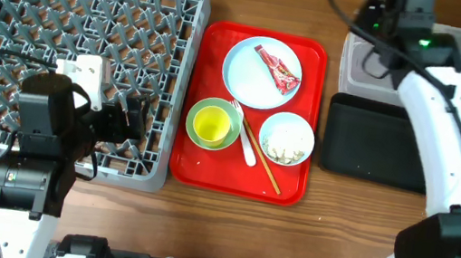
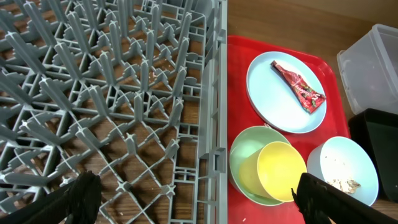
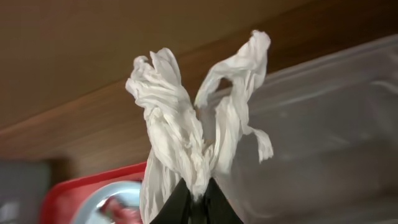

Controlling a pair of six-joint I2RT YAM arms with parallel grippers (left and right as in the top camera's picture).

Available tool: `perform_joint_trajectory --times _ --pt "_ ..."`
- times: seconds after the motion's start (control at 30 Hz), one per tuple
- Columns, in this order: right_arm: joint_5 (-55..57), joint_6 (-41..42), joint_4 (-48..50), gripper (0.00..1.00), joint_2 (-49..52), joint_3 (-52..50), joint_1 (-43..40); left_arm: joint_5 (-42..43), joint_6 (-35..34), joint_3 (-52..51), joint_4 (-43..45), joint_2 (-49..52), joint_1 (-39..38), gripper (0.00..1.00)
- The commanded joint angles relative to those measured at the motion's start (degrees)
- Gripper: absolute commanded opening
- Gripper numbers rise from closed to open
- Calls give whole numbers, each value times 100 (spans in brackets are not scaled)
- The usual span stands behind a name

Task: Sort waste into correct bins and load items into the dishwasher rack
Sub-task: 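Carry the tissue with right gripper and drop it into the clear bin, then reach right gripper back to the plate and grasp the red wrapper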

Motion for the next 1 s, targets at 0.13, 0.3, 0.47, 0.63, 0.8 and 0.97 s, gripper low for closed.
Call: perform_joint_trajectory --times 0.13,0.3,0.47,0.63,0.8,0.97 --pt "201 -111 101 58 240 -122 -656 13 -35 111 -2 4 -26 100" --pt "-984 -590 376 77 227 -111 -678 13 -35 111 -2 4 -26 100" --pt "-2586 -1384 411 77 256 -111 -330 11 -35 111 -2 4 -26 100" --pt "-2568 -2699 372 75 503 -122 339 13 -35 111 -2 4 -26 100" --pt "-2472 -2857 313 79 964 -122 761 13 -35 111 -4 4 -26 100" --pt "-2450 -2885 275 80 1574 -122 977 13 -35 111 -4 4 -26 100"
